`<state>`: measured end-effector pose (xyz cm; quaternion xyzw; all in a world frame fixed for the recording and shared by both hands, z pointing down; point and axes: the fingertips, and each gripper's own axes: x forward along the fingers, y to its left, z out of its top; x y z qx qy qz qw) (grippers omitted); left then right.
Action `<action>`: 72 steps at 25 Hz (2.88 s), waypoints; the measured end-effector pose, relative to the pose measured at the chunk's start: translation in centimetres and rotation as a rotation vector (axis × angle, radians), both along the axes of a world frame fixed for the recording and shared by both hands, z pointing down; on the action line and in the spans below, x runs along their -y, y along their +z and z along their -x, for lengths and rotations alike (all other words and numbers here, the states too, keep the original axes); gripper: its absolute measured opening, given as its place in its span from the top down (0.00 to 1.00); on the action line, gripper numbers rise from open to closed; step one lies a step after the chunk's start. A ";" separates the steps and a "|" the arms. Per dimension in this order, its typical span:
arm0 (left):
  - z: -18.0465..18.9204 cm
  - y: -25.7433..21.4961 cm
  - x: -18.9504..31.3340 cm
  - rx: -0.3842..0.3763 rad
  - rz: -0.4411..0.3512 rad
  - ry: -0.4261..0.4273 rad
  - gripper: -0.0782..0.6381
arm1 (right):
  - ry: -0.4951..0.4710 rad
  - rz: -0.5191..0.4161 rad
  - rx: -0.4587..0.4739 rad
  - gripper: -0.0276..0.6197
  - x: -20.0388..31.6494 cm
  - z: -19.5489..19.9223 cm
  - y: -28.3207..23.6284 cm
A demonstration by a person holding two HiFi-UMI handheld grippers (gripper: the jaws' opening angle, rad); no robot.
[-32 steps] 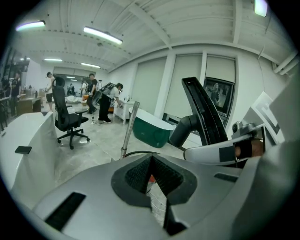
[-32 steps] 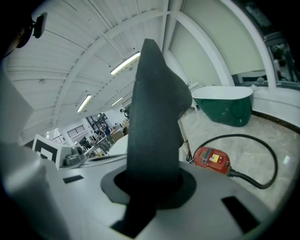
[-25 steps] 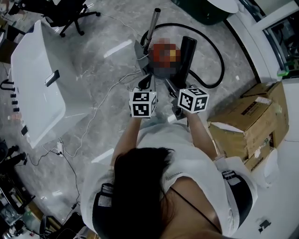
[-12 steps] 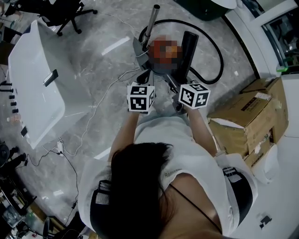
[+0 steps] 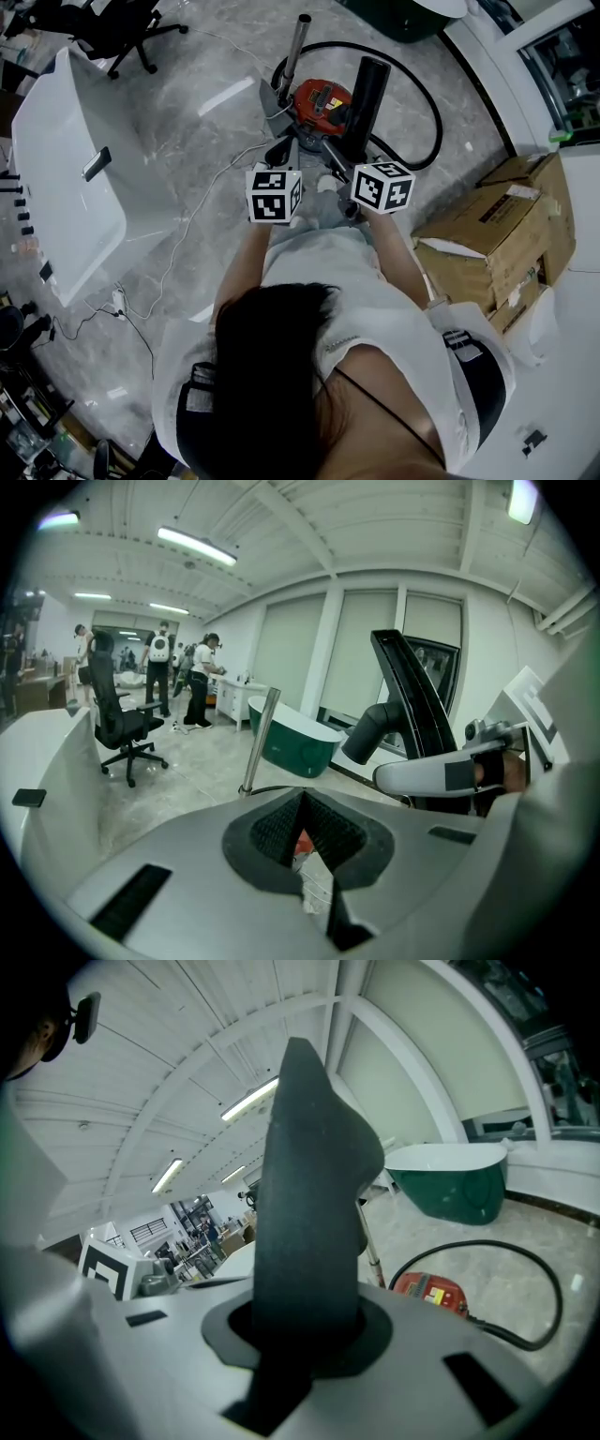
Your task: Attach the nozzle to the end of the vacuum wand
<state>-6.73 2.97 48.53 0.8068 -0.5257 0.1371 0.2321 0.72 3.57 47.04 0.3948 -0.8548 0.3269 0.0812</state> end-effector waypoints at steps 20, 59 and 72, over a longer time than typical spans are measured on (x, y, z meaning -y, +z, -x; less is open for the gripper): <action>0.4 0.1 3.8 0.016 0.016 -0.083 0.89 | -0.035 0.014 0.023 0.84 4.3 -0.7 0.2; -0.3 1.3 16.4 0.079 0.018 -0.205 0.89 | -0.177 -0.001 0.060 0.84 18.3 -2.1 0.6; 0.2 1.6 19.4 0.083 0.025 -0.275 0.89 | -0.218 0.022 0.067 0.84 21.9 -2.1 0.9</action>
